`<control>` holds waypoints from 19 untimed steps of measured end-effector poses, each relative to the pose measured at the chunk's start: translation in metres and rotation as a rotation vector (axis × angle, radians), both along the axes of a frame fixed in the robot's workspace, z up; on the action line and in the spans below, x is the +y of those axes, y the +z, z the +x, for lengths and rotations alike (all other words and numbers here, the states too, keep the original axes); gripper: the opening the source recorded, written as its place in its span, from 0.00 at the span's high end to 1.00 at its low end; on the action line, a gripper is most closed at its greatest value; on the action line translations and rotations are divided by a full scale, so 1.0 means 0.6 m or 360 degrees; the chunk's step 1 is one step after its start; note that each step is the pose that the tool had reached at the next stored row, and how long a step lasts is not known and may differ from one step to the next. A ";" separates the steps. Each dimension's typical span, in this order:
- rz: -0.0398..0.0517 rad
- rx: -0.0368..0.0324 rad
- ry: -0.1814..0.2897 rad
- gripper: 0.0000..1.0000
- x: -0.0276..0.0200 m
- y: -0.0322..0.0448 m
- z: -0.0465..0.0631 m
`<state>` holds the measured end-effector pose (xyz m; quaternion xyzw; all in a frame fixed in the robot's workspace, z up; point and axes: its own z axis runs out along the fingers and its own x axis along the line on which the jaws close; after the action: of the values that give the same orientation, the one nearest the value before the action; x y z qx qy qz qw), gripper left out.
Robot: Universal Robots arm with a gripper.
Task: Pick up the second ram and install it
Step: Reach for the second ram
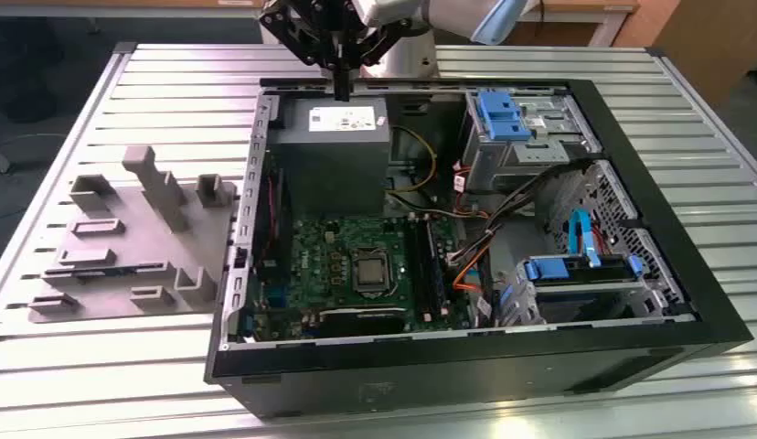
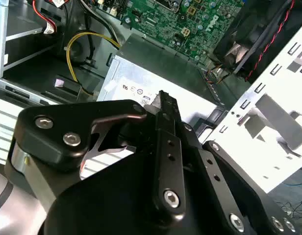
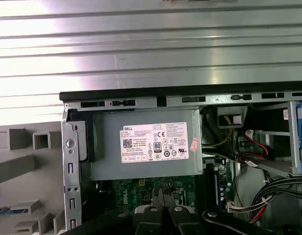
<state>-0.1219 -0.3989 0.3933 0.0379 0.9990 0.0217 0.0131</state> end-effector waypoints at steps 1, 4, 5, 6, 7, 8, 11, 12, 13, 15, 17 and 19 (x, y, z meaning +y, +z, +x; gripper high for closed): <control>0.0000 0.0000 0.0000 0.89 0.0000 0.000 0.000; 0.0000 0.0000 0.0000 0.89 0.0000 0.000 0.000; 0.0000 0.0000 0.0000 0.89 0.0000 0.000 0.000; 0.0000 0.0000 0.0000 0.89 0.0000 0.000 0.000; 0.0000 0.0000 0.0000 0.89 0.0000 0.000 0.000; 0.0000 0.0000 0.0000 0.89 0.0000 0.000 0.000; 0.0000 0.0000 0.0000 0.89 0.0000 0.000 0.000; 0.0000 0.0000 0.0000 0.89 0.0000 0.000 0.000; 0.0000 0.0000 0.0000 0.89 0.0001 0.000 0.000; 0.0000 0.0000 0.0000 0.89 0.0000 0.000 -0.004; 0.0000 -0.0001 0.0000 0.89 0.0000 -0.001 -0.009; 0.0000 -0.0002 0.0000 0.89 0.0000 -0.001 -0.016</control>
<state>-0.1317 -0.3990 0.3927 0.0378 0.9990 0.0217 0.0135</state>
